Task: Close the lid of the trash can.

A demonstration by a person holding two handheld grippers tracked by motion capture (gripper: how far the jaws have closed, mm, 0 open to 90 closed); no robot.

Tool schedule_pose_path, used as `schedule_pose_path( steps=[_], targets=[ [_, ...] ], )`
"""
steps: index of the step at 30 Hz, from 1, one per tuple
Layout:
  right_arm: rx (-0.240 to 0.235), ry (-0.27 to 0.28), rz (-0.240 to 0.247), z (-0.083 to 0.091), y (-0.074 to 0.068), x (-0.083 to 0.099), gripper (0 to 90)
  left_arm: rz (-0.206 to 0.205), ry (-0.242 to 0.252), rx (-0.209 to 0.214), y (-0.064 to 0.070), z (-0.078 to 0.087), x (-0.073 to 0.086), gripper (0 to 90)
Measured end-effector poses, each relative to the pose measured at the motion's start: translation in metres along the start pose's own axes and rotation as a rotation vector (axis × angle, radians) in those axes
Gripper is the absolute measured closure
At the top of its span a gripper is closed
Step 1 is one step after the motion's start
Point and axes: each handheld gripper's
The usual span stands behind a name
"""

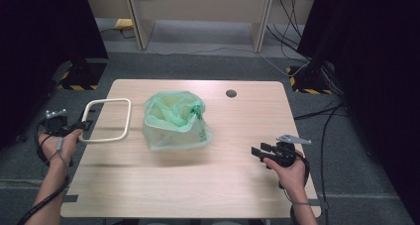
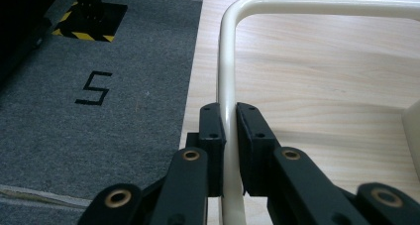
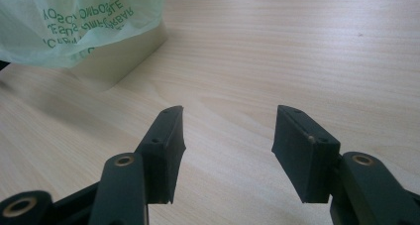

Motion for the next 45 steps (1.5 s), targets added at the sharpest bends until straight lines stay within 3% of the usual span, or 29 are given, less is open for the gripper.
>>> schedule_pose_path(
  steps=[30, 45],
  targets=[
    [0.003, 0.002, -0.007, 0.001, 0.002, 0.005, 45.9, -0.024, -0.017, 0.021, 0.015, 0.008, -0.027, 81.4],
    [0.002, -0.002, -0.012, -0.001, 0.003, 0.008, 46.0, -0.028, -0.017, 0.036, 0.025, 0.008, -0.032, 81.4]
  ],
)
Point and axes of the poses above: each handheld gripper's, and its own axes: z roughly backward along the jaws, x roughly out of its underside, y roughly to its right
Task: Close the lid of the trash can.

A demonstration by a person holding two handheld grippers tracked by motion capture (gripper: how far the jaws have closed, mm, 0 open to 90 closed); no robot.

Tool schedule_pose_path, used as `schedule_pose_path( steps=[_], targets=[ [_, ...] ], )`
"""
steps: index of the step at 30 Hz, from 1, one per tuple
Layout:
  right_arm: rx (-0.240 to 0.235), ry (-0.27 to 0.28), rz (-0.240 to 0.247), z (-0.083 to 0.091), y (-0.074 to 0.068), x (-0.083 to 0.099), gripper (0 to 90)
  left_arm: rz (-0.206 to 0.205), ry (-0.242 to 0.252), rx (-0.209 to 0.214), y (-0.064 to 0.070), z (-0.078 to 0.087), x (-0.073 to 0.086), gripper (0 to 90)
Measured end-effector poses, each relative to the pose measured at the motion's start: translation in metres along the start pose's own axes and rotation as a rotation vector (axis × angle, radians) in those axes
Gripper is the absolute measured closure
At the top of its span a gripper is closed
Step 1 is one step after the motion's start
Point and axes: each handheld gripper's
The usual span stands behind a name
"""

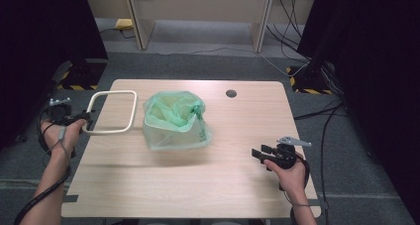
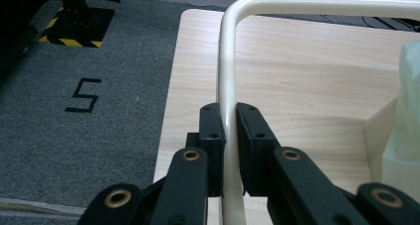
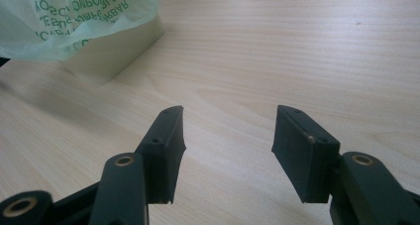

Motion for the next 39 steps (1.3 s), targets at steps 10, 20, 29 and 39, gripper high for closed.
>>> schedule_pose_path(
  steps=[10, 20, 29, 39],
  targets=[
    [-0.001, -0.001, -0.004, 0.0, 0.002, 0.003, 46.0, -0.011, 0.001, 0.017, 0.011, -0.001, -0.005, 81.4],
    [0.001, -0.003, -0.007, -0.001, 0.003, 0.005, 46.1, -0.022, 0.003, 0.033, 0.02, -0.002, -0.01, 81.4],
    [0.001, -0.008, -0.017, -0.001, 0.002, 0.006, 46.1, -0.027, 0.009, 0.045, 0.028, 0.0, -0.017, 81.4],
    [0.0, -0.007, -0.012, -0.002, 0.003, 0.007, 46.1, -0.035, 0.014, 0.057, 0.037, 0.0, -0.022, 81.4]
  ],
)
Point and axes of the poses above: each handheld gripper's, and its own axes: z roughly backward along the jaws, x roughly out of its underside, y roughly to its right
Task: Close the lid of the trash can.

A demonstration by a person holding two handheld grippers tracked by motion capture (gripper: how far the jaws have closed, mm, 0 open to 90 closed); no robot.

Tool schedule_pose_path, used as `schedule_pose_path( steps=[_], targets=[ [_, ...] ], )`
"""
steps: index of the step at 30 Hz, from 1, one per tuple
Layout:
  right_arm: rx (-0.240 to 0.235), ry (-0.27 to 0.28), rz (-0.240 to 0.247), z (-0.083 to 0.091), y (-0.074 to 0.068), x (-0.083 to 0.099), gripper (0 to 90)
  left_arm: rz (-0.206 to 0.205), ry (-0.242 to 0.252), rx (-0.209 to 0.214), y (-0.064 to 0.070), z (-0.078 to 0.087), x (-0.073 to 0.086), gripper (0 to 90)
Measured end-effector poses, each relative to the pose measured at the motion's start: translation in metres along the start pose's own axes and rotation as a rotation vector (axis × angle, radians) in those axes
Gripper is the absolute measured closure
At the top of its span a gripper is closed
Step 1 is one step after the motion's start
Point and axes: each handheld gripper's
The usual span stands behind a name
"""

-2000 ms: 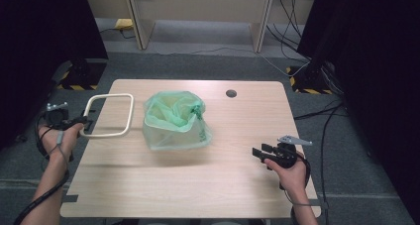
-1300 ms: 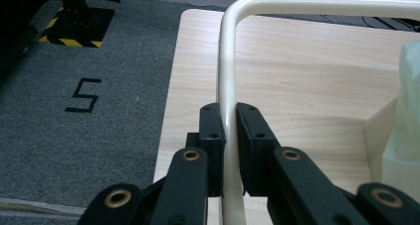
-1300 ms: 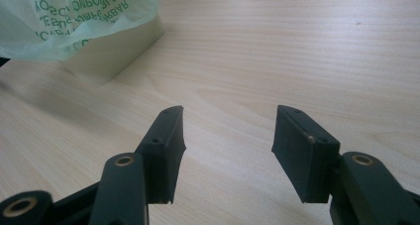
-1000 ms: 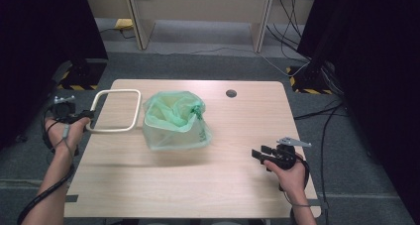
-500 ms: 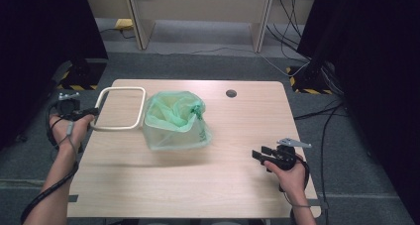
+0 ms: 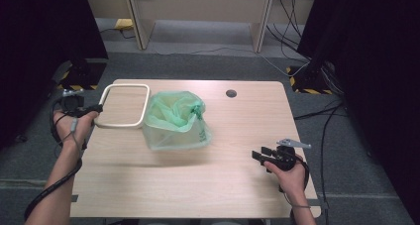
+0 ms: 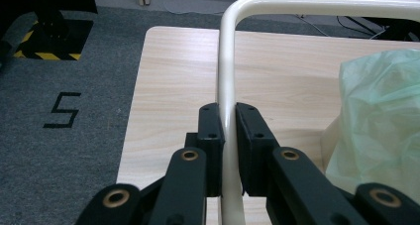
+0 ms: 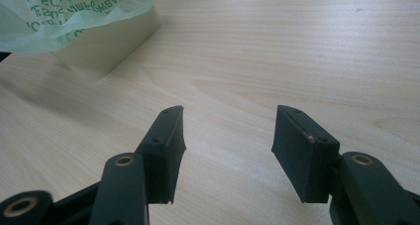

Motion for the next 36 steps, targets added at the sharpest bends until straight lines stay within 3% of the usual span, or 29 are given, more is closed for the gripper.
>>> schedule_pose_path(
  steps=[36],
  targets=[
    [-0.001, -0.005, 0.001, 0.0, 0.0, 0.001, 46.2, -0.034, 0.002, 0.044, 0.028, -0.006, -0.013, 81.4]
  ],
)
Point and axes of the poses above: each handheld gripper's, and its own axes: z roughly backward along the jaws, x roughly out of its underside, y roughly to its right
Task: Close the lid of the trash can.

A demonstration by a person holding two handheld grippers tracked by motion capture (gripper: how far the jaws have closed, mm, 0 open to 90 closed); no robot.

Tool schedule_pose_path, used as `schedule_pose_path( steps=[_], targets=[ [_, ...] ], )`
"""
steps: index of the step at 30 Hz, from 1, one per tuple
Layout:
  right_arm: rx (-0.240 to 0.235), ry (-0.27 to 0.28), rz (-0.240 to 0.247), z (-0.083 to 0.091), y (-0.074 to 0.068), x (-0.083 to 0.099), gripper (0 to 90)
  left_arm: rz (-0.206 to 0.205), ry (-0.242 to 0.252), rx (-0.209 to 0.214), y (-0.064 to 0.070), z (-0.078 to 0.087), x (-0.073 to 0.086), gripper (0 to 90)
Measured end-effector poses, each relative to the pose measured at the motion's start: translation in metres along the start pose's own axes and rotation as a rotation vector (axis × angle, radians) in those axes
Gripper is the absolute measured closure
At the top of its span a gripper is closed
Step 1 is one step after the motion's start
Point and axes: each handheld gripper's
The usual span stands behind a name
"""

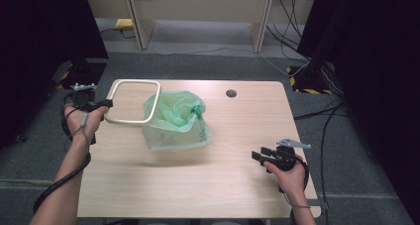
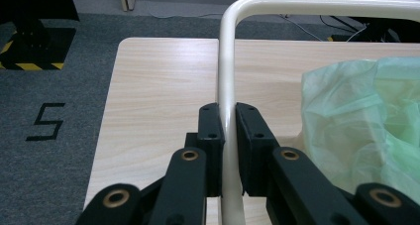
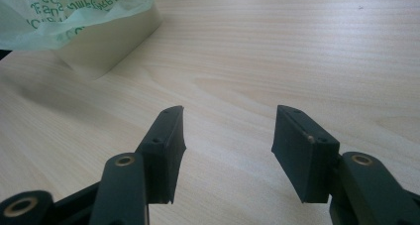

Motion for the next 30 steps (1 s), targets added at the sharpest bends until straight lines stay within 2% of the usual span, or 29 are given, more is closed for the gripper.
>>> schedule_pose_path(
  steps=[22, 30],
  targets=[
    [-0.002, -0.003, -0.004, -0.001, 0.001, 0.003, 46.2, -0.014, 0.0, 0.031, 0.022, -0.008, -0.003, 81.4],
    [0.0, -0.004, -0.004, 0.0, 0.001, 0.003, 46.1, -0.017, -0.002, 0.031, 0.025, -0.008, -0.003, 81.4]
  ],
)
Point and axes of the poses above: each handheld gripper's, and its own axes: z roughly backward along the jaws, x roughly out of its underside, y roughly to its right
